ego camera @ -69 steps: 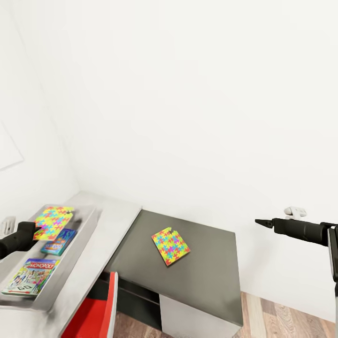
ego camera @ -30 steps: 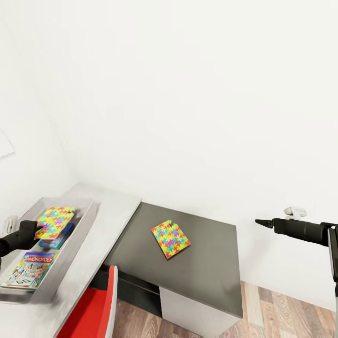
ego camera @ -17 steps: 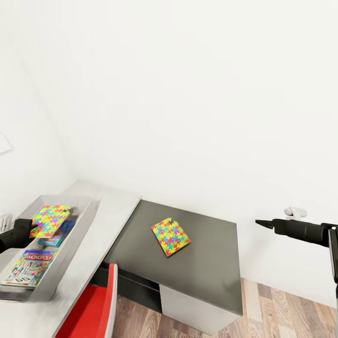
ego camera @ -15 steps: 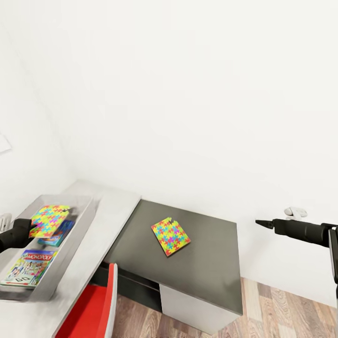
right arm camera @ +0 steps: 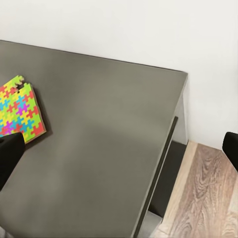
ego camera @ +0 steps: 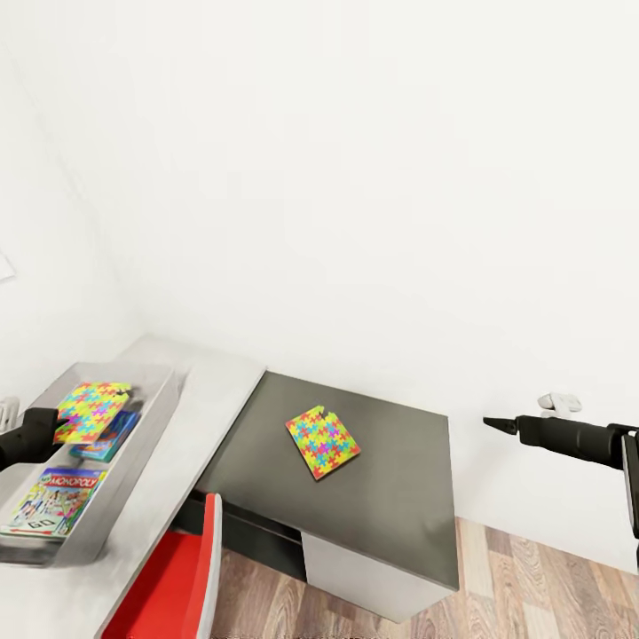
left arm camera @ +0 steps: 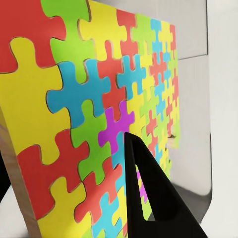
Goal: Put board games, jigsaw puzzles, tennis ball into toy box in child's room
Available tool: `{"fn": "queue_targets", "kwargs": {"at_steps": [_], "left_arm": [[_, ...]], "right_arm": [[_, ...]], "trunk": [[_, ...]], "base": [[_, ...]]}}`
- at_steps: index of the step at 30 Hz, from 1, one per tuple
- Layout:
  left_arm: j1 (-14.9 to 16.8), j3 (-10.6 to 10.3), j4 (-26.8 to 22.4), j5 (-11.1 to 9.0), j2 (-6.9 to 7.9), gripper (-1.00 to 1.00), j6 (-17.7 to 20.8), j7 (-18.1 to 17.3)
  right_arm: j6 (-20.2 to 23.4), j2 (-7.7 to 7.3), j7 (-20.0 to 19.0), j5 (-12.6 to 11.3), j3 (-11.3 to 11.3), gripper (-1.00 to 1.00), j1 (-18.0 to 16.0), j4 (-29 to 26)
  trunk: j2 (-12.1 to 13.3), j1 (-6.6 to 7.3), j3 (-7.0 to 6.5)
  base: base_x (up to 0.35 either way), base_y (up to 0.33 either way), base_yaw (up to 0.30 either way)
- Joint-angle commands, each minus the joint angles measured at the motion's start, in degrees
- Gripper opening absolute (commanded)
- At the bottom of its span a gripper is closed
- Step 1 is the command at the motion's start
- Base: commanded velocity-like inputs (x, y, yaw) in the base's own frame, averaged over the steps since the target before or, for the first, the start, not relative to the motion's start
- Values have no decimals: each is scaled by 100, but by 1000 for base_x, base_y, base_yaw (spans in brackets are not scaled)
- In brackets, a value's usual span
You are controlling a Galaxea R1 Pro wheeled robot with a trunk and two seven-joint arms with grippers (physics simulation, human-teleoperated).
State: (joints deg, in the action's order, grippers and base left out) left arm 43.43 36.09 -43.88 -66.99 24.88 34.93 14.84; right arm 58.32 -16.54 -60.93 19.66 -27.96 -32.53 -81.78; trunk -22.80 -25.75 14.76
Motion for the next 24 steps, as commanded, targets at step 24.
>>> {"fn": "queue_targets", "kwargs": {"at_steps": [24], "left_arm": [[33, 12, -7, -68, 2, -100, 22, 51]], "right_arm": [[30, 4, -59, 55, 1, 100, 9, -46]], "trunk": [[-12, -3, 236]], "base": [[0, 0, 0]]}}
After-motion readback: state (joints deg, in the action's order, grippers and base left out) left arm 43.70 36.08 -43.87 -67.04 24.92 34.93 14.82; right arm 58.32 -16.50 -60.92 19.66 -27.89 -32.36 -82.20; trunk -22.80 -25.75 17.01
